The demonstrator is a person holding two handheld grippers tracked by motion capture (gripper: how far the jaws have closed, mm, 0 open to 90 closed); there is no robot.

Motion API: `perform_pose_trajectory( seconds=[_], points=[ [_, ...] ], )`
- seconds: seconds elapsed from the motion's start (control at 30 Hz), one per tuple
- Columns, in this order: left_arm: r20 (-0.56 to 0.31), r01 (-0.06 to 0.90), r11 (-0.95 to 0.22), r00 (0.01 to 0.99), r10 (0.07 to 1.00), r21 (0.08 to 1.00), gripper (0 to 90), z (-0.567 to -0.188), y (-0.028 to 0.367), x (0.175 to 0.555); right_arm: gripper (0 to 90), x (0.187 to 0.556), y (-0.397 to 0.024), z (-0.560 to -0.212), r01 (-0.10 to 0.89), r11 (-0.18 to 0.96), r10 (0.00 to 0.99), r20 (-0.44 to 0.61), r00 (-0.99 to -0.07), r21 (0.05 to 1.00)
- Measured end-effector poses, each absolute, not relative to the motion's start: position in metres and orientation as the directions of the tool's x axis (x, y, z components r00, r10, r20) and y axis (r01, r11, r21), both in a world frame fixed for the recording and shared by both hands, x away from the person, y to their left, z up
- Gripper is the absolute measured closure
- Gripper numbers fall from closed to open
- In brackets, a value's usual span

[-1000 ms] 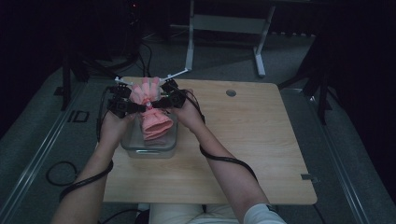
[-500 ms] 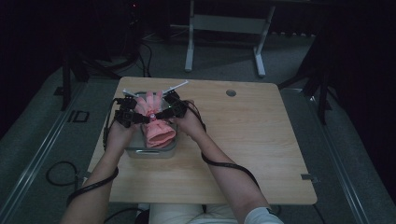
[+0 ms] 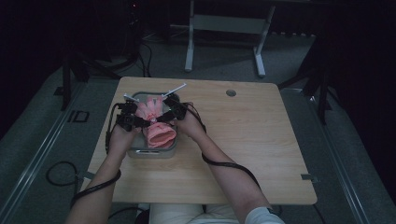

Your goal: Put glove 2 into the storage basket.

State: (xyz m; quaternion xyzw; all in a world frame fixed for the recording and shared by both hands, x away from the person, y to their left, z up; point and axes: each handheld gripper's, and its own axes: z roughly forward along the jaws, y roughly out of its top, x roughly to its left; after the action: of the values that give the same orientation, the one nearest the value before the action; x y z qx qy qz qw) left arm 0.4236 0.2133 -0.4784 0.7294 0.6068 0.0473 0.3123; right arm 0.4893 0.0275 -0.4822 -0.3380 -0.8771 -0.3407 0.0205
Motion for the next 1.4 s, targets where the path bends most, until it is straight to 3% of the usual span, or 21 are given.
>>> perform_pose_trajectory(
  seconds=[0.23, 0.4, 0.57, 1.0, 1.4],
  points=[
    [-0.308, 0.869, -0.073, 0.250, 0.918, 0.489, 63.5, -0.479, 0.219, 0.431, 56.5, 0.494, 0.031, -0.483, 0.605, 0.552, 0.590, 0.244, -0.770, 0.574],
    [-0.211, 0.859, -0.114, 0.248, 0.945, 0.500, 55.0, -0.475, 0.216, 0.431, 53.4, 0.496, 0.036, -0.481, 0.604, 0.554, 0.594, 0.235, -0.769, 0.573],
    [-0.194, 0.851, -0.107, 0.237, 0.952, 0.514, 45.8, -0.475, 0.218, 0.429, 47.6, 0.498, 0.036, -0.480, 0.600, 0.548, 0.596, 0.230, -0.769, 0.583],
    [-0.145, 0.829, -0.120, 0.234, 0.961, 0.546, 43.0, -0.460, 0.215, 0.427, 46.0, 0.500, 0.031, -0.467, 0.597, 0.524, 0.590, 0.246, -0.769, 0.608],
    [-0.176, 0.799, -0.092, 0.241, 0.954, 0.594, 39.6, -0.446, 0.216, 0.422, 45.0, 0.499, 0.030, -0.457, 0.588, 0.503, 0.577, 0.260, -0.774, 0.634]
  ],
)
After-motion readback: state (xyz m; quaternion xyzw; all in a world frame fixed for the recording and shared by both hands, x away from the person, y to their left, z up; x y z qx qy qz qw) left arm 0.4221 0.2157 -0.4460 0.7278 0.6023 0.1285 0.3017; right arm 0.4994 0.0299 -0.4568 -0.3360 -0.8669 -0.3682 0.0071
